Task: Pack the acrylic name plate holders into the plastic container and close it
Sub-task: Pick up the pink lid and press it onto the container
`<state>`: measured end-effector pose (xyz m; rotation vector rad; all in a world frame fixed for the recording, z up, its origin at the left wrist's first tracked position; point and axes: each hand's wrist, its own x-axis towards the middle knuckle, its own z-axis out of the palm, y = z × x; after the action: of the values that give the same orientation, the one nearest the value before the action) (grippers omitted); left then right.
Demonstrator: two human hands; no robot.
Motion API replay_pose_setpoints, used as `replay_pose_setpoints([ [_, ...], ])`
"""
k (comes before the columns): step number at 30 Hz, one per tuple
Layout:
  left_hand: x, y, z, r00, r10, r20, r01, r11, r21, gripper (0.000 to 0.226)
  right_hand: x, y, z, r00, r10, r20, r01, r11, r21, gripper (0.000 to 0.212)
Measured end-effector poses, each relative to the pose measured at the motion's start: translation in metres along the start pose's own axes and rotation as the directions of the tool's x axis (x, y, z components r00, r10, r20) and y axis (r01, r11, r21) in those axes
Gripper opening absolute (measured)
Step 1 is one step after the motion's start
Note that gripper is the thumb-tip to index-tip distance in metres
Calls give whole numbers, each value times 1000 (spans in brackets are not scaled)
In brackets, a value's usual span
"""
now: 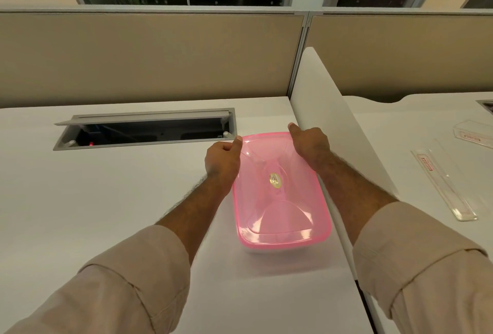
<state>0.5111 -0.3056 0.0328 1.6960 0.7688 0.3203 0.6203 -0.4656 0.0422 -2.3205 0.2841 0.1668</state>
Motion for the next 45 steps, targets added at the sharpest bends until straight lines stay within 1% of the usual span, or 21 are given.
replay_pose_setpoints([
  [2,1,-1,0,1000,3,5,-3,1000,1,50,1,1,1,1000,-3,5,3,1000,0,44],
  [5,2,-2,1,1000,8,10,-8,1000,-9,47,2,1,2,1000,7,13,-7,1000,-7,40],
  [12,4,-3,2,1000,-4,8,4,1000,-12,44,4,-1,2,996,31,81,-28,999,-33,34],
  [17,6,-5,3,1000,-5,11,5,1000,-11,39,6,0,2,995,33,97,-27,998,-53,36],
  [21,7,-5,4,1000,-9,-2,9,1000,-4,40,6,2,3,997,14,78,-10,998,-57,35],
  [23,7,-4,4,1000,-4,-8,4,1000,3,40,4,4,3,1000,3,24,-2,999,-54,35],
  [25,6,-3,5,1000,-1,-17,1,1000,6,42,-1,7,2,998,-20,-54,17,998,-62,41],
  [27,5,-2,5,1000,-2,-22,2,1000,16,44,-9,10,0,994,-50,-99,39,993,-112,55],
  [30,5,-2,5,1000,-4,-30,4,1000,18,43,-32,18,-6,992,-73,-104,54,983,-178,64],
  [34,5,-2,5,1000,-14,-23,15,1000,6,43,-72,48,-17,990,-91,-111,65,974,-215,68],
  [36,5,-2,5,999,-32,-14,32,999,1,42,-90,64,-22,992,-79,-95,60,979,-193,69],
  [39,7,-3,4,999,-52,11,52,999,9,42,-110,81,-27,999,-29,-29,27,998,-62,69],
  [42,8,0,3,998,-54,27,53,998,30,41,-114,86,-28,999,-51,5,51,997,62,70],
  [45,9,-1,1,998,-57,28,56,997,43,43,-113,86,-27,997,-80,8,79,992,98,65],
])
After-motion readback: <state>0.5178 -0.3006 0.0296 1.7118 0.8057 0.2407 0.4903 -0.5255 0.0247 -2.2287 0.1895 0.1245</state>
